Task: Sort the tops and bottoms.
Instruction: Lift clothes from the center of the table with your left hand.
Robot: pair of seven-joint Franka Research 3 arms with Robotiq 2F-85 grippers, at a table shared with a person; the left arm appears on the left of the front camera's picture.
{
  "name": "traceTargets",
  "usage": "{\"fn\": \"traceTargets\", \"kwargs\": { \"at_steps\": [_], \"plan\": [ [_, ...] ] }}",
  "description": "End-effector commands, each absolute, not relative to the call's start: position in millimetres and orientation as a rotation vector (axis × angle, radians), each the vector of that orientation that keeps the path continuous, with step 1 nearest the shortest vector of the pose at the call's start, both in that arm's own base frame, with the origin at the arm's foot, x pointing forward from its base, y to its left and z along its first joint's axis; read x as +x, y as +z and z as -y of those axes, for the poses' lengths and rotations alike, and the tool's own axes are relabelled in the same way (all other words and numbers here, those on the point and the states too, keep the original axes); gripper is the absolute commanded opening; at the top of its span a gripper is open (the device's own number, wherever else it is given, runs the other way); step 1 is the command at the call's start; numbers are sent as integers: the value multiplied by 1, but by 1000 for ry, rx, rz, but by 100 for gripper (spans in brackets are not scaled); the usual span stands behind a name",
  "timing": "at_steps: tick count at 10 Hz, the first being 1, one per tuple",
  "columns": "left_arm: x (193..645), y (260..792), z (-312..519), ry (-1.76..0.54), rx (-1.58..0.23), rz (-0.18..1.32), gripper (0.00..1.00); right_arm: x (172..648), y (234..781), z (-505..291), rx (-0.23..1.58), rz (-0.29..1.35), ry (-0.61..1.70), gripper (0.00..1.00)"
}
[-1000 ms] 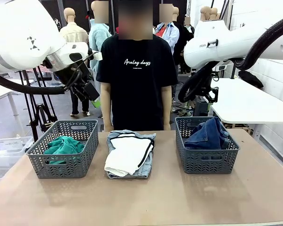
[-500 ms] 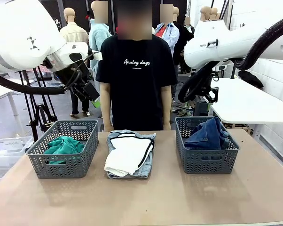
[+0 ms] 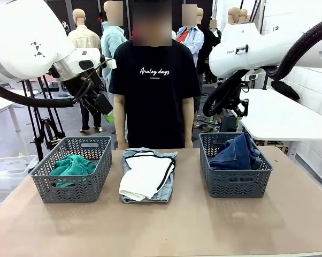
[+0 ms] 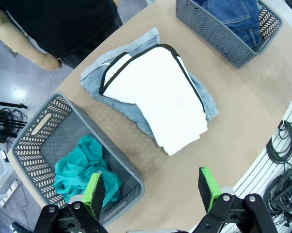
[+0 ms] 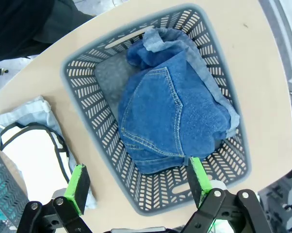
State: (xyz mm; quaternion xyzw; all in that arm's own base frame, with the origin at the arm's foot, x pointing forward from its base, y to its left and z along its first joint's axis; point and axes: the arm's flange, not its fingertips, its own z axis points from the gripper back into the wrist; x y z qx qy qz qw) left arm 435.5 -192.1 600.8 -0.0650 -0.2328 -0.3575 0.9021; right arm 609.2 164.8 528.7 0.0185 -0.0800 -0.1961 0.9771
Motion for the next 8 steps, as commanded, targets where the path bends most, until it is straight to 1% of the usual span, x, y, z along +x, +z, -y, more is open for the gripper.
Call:
{"fn": "traceTargets", "kwargs": {
  "at_steps": [1, 3, 6, 7, 8],
  "plan": [
    [435, 601, 192, -736, -126, 486, 100, 609, 529, -165, 37, 161, -395, 100],
    [435, 601, 192, -736, -126, 486, 100, 597, 532, -168, 1, 150, -284, 100],
    [435, 601, 192, -736, -126, 486, 100, 557, 554, -160, -3, 171, -69, 100],
    [435, 601, 192, -736, -126, 486, 100, 544, 562, -155, 25, 182, 70, 100],
    [435, 601, 192, -736, -126, 486, 100, 529, 570, -150, 72, 173, 290, 100]
  ]
}}
